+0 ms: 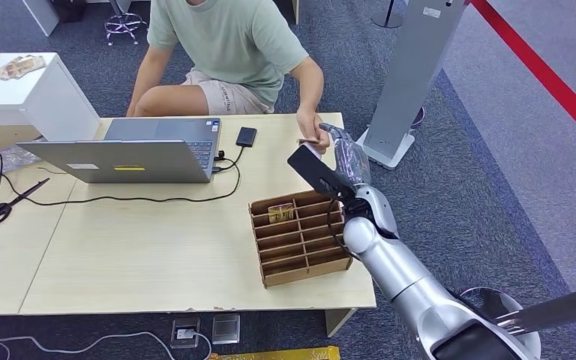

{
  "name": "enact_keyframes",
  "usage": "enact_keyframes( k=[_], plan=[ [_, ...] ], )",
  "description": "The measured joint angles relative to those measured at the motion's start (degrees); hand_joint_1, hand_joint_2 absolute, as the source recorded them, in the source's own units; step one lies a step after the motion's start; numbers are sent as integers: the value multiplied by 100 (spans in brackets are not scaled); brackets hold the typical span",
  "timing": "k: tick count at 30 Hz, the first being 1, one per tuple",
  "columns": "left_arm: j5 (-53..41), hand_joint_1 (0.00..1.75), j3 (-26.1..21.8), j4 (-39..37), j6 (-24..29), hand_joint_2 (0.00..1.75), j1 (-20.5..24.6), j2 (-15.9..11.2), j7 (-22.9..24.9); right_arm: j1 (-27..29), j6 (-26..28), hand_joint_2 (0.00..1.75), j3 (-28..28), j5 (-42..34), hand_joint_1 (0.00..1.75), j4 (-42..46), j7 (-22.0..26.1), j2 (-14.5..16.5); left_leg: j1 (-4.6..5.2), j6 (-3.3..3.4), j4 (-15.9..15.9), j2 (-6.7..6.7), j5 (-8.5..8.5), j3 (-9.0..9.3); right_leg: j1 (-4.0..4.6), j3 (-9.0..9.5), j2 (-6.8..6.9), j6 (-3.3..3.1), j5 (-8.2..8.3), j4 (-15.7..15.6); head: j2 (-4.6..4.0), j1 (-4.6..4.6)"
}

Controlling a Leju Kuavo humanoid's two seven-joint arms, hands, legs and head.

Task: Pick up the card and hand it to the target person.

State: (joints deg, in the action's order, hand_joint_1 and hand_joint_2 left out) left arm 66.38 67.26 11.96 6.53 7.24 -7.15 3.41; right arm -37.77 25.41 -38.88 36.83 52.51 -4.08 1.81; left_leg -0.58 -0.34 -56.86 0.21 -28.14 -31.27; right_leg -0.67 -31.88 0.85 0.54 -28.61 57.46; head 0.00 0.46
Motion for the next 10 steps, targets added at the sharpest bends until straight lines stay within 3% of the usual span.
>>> enact_keyframes(
  k=[10],
  plan=[
    [52, 0, 31, 0, 15, 0, -27, -2, -2, 114, 28, 175, 75, -376, 0, 46, 83, -34, 0, 0, -1, 1, 0, 4, 0, 0, -1, 0, 0, 0, 0, 1]
  ],
)
